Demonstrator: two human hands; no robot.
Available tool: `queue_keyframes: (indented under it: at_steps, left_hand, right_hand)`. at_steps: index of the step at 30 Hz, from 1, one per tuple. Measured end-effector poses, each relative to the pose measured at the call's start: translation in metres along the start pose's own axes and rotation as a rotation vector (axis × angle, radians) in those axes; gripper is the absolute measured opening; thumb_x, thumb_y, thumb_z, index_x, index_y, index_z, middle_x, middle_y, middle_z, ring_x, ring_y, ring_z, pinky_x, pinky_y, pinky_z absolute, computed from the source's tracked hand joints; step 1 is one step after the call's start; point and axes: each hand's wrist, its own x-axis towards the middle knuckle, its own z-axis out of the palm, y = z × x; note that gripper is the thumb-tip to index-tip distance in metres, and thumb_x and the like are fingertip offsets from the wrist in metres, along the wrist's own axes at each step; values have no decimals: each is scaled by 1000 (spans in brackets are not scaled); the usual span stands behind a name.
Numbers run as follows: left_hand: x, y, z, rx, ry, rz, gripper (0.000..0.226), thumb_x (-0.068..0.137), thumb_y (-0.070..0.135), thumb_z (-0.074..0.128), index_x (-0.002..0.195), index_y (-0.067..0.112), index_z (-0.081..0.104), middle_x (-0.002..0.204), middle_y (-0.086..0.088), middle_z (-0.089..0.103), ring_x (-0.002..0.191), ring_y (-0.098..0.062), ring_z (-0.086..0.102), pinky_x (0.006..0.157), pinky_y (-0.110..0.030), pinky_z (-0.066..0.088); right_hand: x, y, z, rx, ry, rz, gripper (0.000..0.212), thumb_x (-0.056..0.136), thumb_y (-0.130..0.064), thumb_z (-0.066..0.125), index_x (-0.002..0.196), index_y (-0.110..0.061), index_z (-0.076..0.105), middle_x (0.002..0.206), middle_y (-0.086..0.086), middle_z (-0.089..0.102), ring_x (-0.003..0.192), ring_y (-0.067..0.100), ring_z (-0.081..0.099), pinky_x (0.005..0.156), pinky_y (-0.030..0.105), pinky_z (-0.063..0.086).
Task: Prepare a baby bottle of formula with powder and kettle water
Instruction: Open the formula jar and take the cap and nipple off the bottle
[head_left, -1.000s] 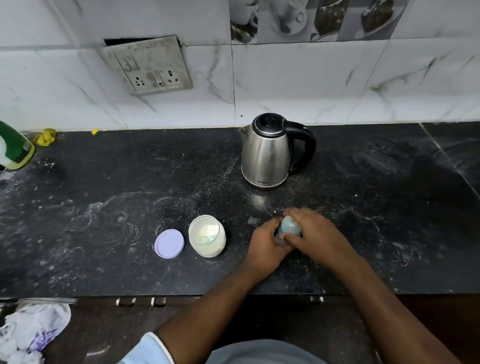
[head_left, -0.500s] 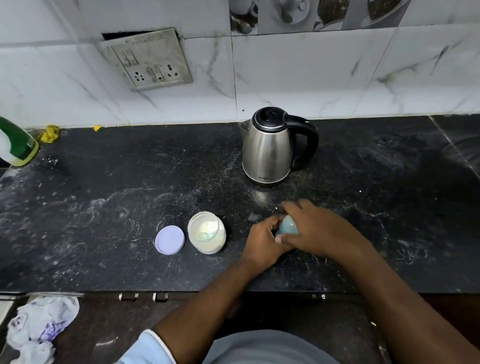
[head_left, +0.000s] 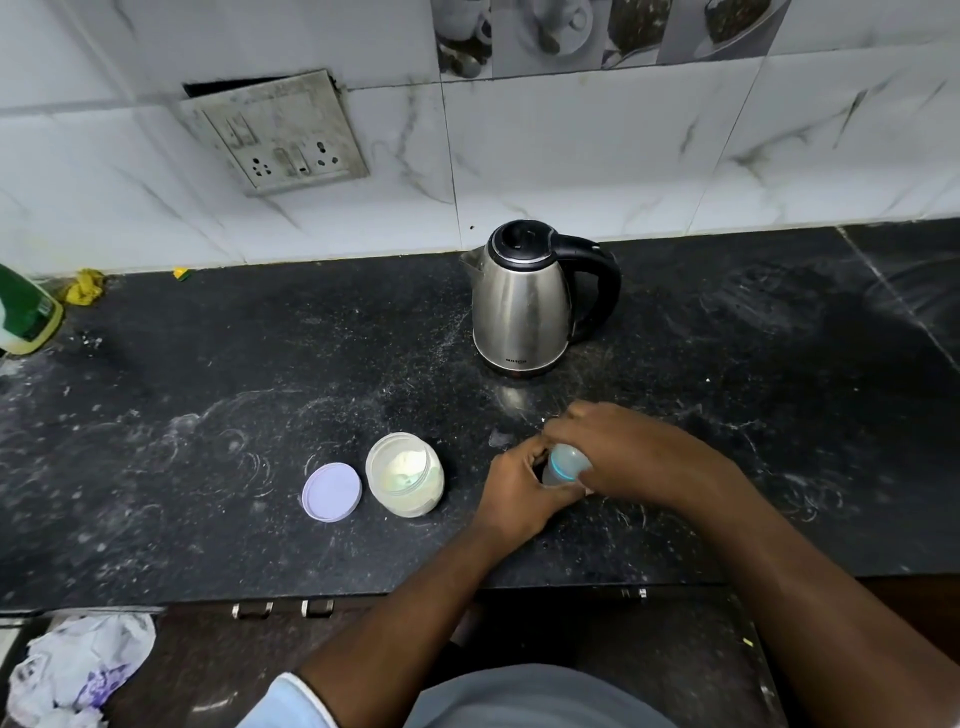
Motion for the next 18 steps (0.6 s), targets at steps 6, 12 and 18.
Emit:
queue_keyframes:
  at_steps: [6, 12, 18]
  left_hand:
    - [-1, 5, 1, -13, -10, -5, 56, 74, 17, 101, 123, 23, 75, 118, 10, 82, 111, -3, 76, 100, -23, 58]
    - [-1, 6, 0, 21, -20, -14, 57, 75, 19, 101, 124, 29, 73, 119, 15, 80, 112, 3, 74, 97, -16, 56]
    - [-3, 11, -1, 46, -20, -24, 58, 76, 22, 100, 127, 26, 73, 119, 15, 80, 112, 4, 73, 97, -17, 56]
  right_hand:
    - [-23, 18, -25, 471, 287, 43, 30, 83, -29, 72, 111, -36, 64, 97, -12, 68, 82, 3, 64, 74, 32, 55]
    - [-32, 70, 24, 926, 618, 196, 48, 95, -8, 66, 130, -42, 66, 125, -12, 66, 109, 6, 66, 94, 28, 54]
    - [-9, 96, 101, 581, 721, 317, 24, 88, -13, 78, 103, -19, 60, 110, -2, 64, 101, 17, 62, 84, 31, 49]
